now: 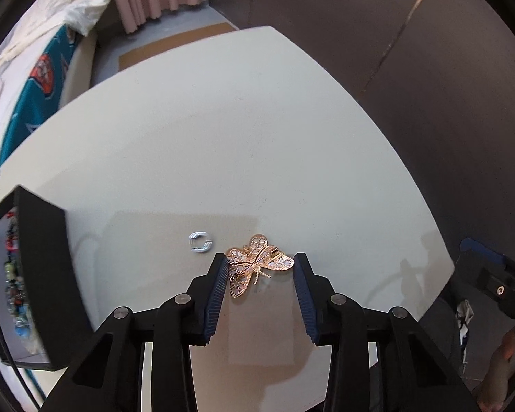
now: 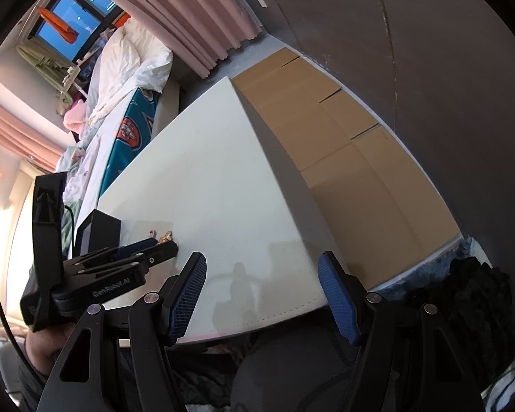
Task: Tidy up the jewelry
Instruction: 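Place the butterfly brooch into the box with the left gripper while the right gripper grasps the small silver ring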
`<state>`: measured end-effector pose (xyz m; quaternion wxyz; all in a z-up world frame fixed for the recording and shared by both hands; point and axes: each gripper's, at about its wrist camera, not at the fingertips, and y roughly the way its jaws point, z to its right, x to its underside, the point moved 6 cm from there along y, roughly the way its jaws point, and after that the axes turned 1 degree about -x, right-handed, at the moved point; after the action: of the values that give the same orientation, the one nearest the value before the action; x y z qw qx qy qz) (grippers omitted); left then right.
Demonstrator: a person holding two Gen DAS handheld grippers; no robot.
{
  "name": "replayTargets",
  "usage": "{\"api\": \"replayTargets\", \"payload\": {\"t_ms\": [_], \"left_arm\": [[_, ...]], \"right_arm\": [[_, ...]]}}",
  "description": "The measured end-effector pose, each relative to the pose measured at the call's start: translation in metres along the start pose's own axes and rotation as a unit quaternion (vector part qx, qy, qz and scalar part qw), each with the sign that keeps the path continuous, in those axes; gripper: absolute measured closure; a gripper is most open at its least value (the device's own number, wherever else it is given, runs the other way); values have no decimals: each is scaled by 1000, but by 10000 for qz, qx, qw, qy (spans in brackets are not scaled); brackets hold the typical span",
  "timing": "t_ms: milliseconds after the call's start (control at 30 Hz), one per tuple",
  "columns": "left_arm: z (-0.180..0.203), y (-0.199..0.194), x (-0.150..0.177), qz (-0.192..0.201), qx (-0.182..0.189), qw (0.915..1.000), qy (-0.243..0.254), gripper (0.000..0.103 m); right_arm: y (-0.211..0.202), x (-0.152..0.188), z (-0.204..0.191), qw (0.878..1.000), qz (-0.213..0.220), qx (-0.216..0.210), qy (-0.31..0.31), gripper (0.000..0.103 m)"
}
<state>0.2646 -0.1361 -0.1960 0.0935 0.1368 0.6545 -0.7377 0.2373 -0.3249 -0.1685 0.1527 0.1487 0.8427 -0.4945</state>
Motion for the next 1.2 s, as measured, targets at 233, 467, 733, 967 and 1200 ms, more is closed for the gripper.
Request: {"api": "replayTargets", "payload": {"t_ms": [233, 467, 733, 967, 1200], "left_arm": [[-25, -38, -10, 440, 38, 9990, -78, 63], [-62, -71, -11, 750, -53, 9966, -346, 63], [-97, -93, -2, 883, -168, 9939, -639, 63], [-128, -109, 9, 975, -313, 9907, -901, 63], [-153, -118, 21, 1005, -405, 9877, -1131, 63]], "right_arm": [[12, -3, -25, 9995, -70, -48, -318, 35], [31, -3, -70, 9936, -89, -138, -1116, 35], [62, 2, -115, 9725, -241, 113, -2314, 54], [92, 1, -135, 9587, -493, 186, -2795, 64], [114, 3, -143, 9464, -731, 358, -3125, 73]]}}
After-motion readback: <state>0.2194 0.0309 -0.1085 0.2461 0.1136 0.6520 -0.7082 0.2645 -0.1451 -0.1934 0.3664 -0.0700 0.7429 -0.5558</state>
